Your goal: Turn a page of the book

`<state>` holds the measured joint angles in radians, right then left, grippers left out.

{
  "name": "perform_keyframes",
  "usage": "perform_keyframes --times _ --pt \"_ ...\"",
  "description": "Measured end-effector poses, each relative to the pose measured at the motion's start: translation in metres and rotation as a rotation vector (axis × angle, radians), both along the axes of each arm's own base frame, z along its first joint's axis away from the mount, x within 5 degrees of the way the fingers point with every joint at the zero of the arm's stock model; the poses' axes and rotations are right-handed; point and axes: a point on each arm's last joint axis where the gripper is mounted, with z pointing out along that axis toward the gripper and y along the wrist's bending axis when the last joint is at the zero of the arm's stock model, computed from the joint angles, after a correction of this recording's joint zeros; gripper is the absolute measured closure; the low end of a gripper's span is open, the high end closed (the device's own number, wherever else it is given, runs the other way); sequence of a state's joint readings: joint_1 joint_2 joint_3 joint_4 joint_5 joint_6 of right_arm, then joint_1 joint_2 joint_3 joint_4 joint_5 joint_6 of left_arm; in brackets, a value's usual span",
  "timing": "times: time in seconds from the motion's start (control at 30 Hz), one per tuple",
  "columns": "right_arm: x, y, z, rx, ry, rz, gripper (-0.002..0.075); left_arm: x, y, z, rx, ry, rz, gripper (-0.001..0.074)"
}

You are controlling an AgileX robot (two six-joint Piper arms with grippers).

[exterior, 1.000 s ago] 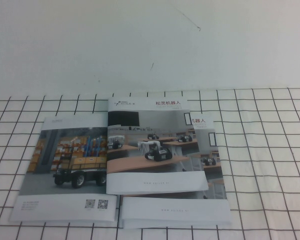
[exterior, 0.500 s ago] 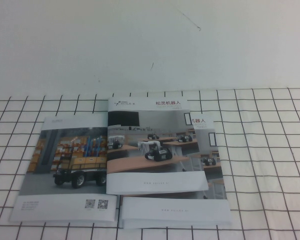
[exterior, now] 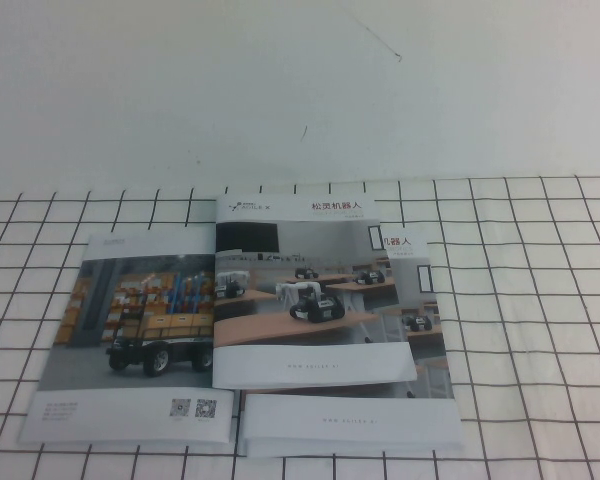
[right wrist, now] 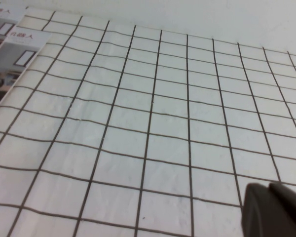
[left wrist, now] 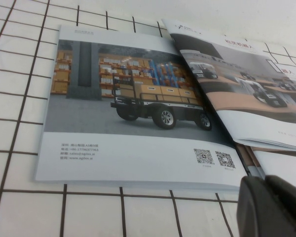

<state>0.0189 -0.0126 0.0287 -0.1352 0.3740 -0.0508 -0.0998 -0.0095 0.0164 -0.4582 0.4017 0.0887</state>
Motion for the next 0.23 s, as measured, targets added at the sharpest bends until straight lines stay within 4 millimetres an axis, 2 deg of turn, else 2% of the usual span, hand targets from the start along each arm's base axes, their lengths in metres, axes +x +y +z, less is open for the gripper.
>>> perform_keyframes --times 0.23 --pt "0.0000 0.0001 0.0000 0.002 0.000 0.000 0.0727 0.0014 0.0025 0.0013 0.042 -0.033 0.015 0.0738"
